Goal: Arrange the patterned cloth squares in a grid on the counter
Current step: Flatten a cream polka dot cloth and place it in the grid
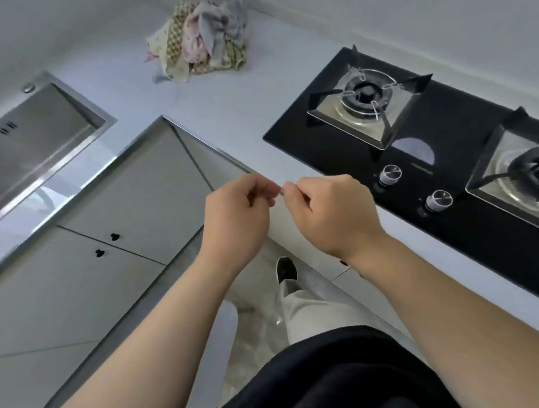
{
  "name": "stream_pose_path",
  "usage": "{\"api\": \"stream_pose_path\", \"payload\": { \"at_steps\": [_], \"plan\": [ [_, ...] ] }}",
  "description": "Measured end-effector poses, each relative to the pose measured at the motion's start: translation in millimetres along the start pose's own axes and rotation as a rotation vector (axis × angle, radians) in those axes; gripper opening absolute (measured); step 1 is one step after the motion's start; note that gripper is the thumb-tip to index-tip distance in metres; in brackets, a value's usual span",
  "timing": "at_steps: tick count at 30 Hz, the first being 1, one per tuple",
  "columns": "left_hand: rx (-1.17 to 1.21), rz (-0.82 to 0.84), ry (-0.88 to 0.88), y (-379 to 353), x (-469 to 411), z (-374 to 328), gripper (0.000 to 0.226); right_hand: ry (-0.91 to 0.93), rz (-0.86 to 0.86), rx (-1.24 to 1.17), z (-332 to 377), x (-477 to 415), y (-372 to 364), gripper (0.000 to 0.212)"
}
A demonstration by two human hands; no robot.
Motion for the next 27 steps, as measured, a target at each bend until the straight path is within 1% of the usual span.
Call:
{"api": "stream_pose_path", "payload": {
  "at_steps": [6, 11, 14, 16, 18, 22, 27],
  "plan": [
    [0.007, -0.098, 0.05, 54.8, -124.6, 30.0, 0.038, 0.068, 0.075, -0.045, 21.0, -120.1, -69.1, 0.051],
    [-0.03, -0.114, 0.123, 92.9, -217.8, 47.9, 0.037, 0.097, 0.157, -0.06, 35.9, -222.4, -115.5, 0.051],
    [-0.056, -0.185, 0.15, 114.4, -269.5, 64.5, 0.038, 0.122, 0.181, -0.055, 42.3, -267.7, -143.3, 0.052],
    [-0.048, -0.225, 0.183, 123.1, -296.8, 72.5, 0.038, 0.104, 0.211, -0.036, 44.7, -293.5, -160.5, 0.051],
    [-0.048, -0.231, 0.208, 127.7, -318.3, 80.1, 0.038, 0.072, 0.237, -0.028, 44.7, -316.3, -174.8, 0.049],
    [-0.077, -0.17, 0.229, 133.8, -367.0, 95.4, 0.039, 0.001, 0.281, -0.02, 44.0, -356.9, -204.3, 0.042],
    [-0.212, -0.12, 0.18, 138.4, -438.5, 119.2, 0.034, -0.107, 0.328, -0.046, 47.8, -399.2, -248.0, 0.039]
  ]
}}
Point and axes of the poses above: each hand's wrist, its own x-axis away from the middle knuckle, its own y-axis out of the back of the hand, z = x × y, the point moved 5 cm from there along -x, towards the middle knuckle, and after that the axes turned 10 degrees about x, right-handed, at the moved point
